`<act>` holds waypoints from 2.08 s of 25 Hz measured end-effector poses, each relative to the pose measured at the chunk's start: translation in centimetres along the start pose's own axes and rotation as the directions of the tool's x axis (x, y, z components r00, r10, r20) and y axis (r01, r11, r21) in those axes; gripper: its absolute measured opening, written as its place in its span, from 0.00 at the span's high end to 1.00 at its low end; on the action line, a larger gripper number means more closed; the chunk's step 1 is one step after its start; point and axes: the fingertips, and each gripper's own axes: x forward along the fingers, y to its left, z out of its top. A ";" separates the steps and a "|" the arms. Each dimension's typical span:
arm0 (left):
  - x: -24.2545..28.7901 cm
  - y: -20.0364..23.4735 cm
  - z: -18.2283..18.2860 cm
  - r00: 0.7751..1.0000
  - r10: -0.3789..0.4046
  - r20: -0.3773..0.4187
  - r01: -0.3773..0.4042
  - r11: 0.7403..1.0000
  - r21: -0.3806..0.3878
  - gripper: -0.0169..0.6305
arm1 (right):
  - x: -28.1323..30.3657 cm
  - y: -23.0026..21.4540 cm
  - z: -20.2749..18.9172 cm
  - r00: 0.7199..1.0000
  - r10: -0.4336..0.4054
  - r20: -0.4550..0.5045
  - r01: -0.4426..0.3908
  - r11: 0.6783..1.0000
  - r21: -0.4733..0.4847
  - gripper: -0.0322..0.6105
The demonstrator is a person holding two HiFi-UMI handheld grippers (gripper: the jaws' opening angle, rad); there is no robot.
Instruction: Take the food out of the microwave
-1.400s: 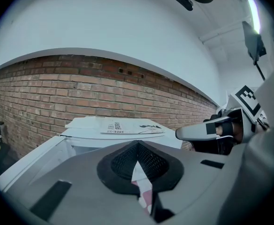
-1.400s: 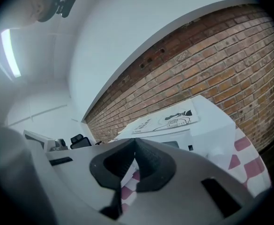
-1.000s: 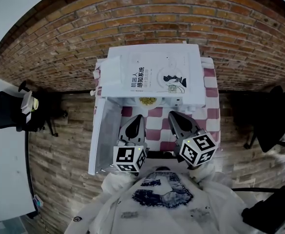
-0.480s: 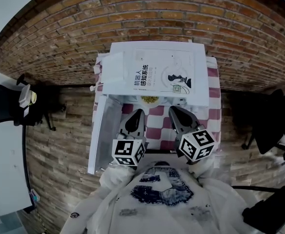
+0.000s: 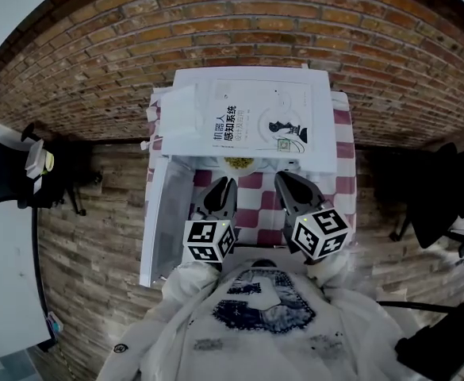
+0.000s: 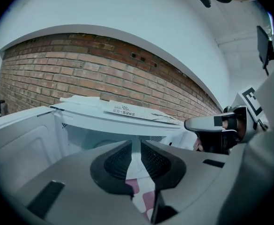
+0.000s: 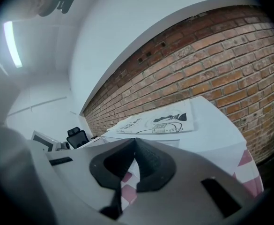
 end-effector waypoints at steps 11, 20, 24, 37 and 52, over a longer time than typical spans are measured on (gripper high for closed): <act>1.6 0.9 -1.9 1.000 0.015 -0.022 -0.017 0.996 -0.086 0.71 | 0.1 -0.6 -0.1 1.000 0.008 -0.017 -0.008 1.000 -0.008 0.93; 2.6 1.5 -3.7 0.999 0.016 -0.042 -0.023 0.986 -0.168 0.52 | -0.1 -0.8 -0.3 0.999 0.012 -0.032 -0.013 1.000 -0.009 0.93; 3.1 1.4 -4.5 0.999 0.003 -0.052 -0.013 0.984 -0.180 0.48 | -0.4 -1.1 -0.4 0.999 0.008 -0.033 -0.008 1.000 -0.009 0.93; 4.3 4.5 -8.2 0.992 0.063 -0.112 -0.096 0.943 -0.320 0.50 | -1.0 -2.0 -0.4 0.999 -0.001 -0.041 0.001 1.000 0.001 0.93; 7.3 6.1 -12.3 0.991 -0.011 -0.135 -0.072 0.800 -0.595 0.50 | -1.2 -3.0 -0.7 0.998 -0.026 -0.049 0.027 1.000 0.015 0.93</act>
